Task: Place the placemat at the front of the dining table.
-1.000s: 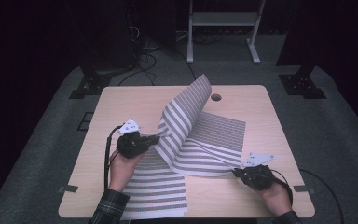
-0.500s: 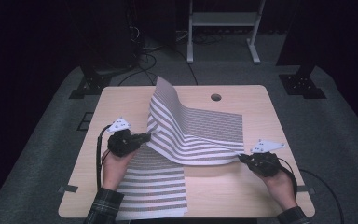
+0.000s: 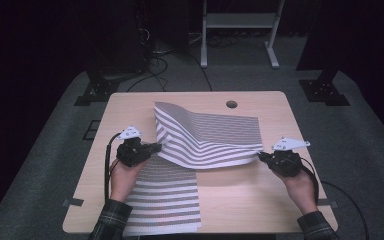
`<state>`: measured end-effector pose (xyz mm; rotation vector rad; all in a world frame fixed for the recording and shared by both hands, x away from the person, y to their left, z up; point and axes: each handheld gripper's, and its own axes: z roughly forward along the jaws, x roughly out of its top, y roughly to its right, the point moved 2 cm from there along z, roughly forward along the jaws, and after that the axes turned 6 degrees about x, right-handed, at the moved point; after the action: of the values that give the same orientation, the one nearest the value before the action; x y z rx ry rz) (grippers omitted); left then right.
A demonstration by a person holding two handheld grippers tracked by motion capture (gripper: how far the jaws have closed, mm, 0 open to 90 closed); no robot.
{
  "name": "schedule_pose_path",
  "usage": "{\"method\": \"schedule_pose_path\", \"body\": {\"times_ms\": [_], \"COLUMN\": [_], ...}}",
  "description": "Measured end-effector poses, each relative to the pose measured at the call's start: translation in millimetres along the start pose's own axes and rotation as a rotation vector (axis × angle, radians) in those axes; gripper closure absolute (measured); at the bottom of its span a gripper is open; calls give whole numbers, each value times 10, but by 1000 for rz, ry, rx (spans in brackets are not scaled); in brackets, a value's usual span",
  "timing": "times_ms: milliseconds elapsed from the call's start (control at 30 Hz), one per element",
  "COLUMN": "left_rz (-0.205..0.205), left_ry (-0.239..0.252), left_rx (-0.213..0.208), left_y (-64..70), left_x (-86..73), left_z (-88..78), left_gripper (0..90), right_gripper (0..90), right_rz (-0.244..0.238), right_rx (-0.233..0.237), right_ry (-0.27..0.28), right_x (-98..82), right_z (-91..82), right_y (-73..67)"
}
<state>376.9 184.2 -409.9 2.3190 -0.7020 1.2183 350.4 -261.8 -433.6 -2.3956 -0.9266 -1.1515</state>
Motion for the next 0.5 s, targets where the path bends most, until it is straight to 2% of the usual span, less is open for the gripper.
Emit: {"method": "schedule_pose_path", "body": {"times_ms": [267,300,467,500], "left_rz": [-8,-9,-4,-6], "left_ry": [-24,-24,-28,-28], "left_rx": [0,-1,-3,-3], "left_y": [-103,-114,-156,-167], "left_x": [105,121,193,205], "left_z": [122,138,219,237], "left_gripper": [861,858,856,854], "right_gripper": [870,870,870,870], "right_rz": [15,17,41,49], "right_rx": [-22,-32,-32,-36], "right_ry": [-1,-5,-2,-2], "right_x": [141,183,228,257], "right_z": [110,149,210,242], "right_y": [152,212,315,373]}}
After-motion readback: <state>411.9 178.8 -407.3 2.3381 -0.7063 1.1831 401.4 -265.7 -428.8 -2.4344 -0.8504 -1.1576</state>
